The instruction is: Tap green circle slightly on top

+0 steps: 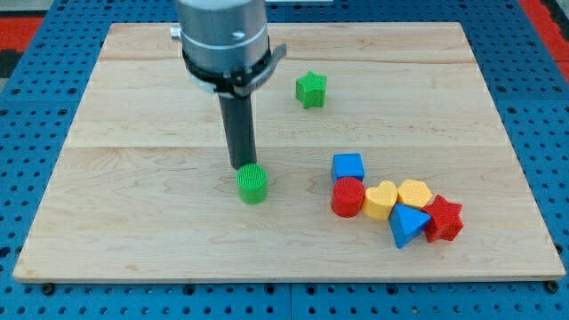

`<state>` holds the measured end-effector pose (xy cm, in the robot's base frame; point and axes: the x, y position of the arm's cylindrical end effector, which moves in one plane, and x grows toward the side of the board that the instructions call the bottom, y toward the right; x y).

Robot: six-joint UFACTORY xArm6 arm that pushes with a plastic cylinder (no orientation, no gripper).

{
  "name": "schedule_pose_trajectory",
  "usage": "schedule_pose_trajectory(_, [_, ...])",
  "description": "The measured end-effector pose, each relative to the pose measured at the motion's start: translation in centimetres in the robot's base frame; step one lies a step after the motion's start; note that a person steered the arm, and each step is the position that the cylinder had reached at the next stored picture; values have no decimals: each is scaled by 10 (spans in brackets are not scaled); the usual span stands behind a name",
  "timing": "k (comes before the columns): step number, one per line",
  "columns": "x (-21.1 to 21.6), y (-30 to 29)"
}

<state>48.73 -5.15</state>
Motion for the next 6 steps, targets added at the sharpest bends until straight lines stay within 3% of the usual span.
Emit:
schedule_pose_trajectory(1, [8, -14])
schedule_pose_trajectory(3, [0, 26])
schedule_pose_trajectory(6, [12, 12])
